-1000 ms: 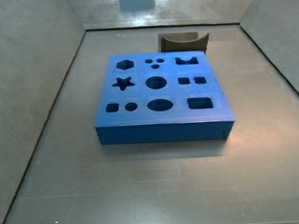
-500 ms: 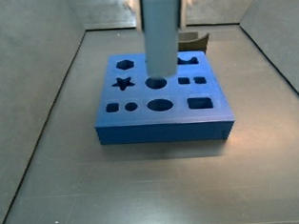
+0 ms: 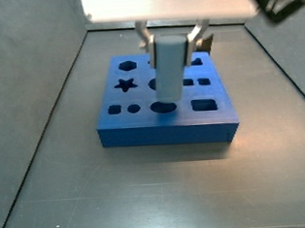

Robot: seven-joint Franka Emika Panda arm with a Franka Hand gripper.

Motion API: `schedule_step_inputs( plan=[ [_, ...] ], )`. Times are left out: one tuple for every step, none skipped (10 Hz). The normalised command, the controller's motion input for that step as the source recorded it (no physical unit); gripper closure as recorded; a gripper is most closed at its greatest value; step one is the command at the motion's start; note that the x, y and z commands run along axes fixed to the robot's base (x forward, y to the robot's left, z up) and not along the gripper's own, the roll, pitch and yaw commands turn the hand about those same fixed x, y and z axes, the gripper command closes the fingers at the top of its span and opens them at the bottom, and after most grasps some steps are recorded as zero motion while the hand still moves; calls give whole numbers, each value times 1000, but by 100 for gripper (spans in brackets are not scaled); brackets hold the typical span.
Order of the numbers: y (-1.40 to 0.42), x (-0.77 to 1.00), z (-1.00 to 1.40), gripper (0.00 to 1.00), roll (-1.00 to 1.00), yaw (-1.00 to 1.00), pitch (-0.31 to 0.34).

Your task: Insert the oval object.

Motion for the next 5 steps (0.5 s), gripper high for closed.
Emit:
schedule_step_inputs(
  plan=[
    [0, -66, -703, 100, 70, 0, 0],
    [0, 0, -431, 100, 6, 0, 1],
    [0, 0, -440, 100, 0, 0, 0],
    [-134, 71, -526, 100, -19, 0, 3],
    [-114, -94, -537, 100, 0, 0, 0]
  ],
)
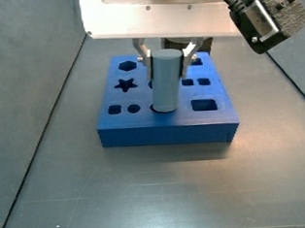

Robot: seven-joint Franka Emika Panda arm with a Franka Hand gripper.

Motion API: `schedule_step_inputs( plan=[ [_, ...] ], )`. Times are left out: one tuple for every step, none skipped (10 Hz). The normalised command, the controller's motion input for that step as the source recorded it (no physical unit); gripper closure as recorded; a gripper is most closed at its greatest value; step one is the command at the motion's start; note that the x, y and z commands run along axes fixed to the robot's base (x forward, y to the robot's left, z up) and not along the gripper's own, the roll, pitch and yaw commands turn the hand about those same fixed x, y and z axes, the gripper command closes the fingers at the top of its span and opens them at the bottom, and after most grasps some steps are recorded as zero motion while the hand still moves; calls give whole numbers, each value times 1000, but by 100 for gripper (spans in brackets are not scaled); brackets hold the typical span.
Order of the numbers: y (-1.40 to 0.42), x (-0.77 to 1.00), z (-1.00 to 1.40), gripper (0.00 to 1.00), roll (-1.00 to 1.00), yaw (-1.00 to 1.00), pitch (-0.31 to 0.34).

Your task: Insert the oval object.

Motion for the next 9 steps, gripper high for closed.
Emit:
schedule_step_inputs(
  plan=[
    [0, -349, -420, 100, 0, 0, 0],
    [0, -37, -394, 100, 0, -17, 6],
    [31, 117, -409, 100, 0, -57, 86],
    [0, 177, -597, 100, 0, -80, 21],
    [0, 151, -674, 100, -73, -89, 0],
    [0, 11, -629, 100, -139, -69, -81],
    [0, 26, -337, 100, -37, 0, -71],
    [49, 0, -209, 100, -40, 0, -73],
    [0, -29, -37, 100, 0, 0, -90]
  ],
)
